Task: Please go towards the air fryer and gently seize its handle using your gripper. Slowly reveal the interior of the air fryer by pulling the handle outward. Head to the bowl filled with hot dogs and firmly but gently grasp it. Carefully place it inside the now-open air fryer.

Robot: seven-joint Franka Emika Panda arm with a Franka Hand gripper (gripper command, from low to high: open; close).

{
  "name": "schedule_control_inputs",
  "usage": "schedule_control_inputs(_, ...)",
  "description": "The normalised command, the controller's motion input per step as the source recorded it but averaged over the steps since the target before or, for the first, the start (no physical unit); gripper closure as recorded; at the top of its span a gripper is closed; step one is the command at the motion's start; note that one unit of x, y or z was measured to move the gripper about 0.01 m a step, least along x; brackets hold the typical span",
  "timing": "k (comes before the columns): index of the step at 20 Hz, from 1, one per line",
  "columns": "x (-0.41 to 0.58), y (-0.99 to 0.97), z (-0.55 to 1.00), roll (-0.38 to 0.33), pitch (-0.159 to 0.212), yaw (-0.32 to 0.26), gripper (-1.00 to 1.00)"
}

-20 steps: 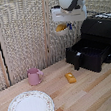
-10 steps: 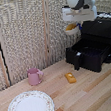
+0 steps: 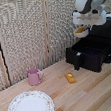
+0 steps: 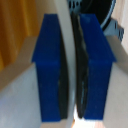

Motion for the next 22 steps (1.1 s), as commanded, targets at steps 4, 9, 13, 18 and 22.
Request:
schedule_control_inputs(4,0.134,-0.72,-0.17,0.083,0.000,-0.101,1.00)
schedule_control_inputs(9,0.158,-0.66,-0.25,0.028,-0.008,-0.073,1.00)
schedule_control_inputs(13,0.241,-0.17,-0.36,-0.016,0.000,0.002,1.00)
schedule_control_inputs(18,0.139,0.19,-0.36,-0.145,-0.054,0.033,1.00)
schedule_control_inputs(22,0.254,0.08,-0.20,-0.096,-0.071,0.001,1.00)
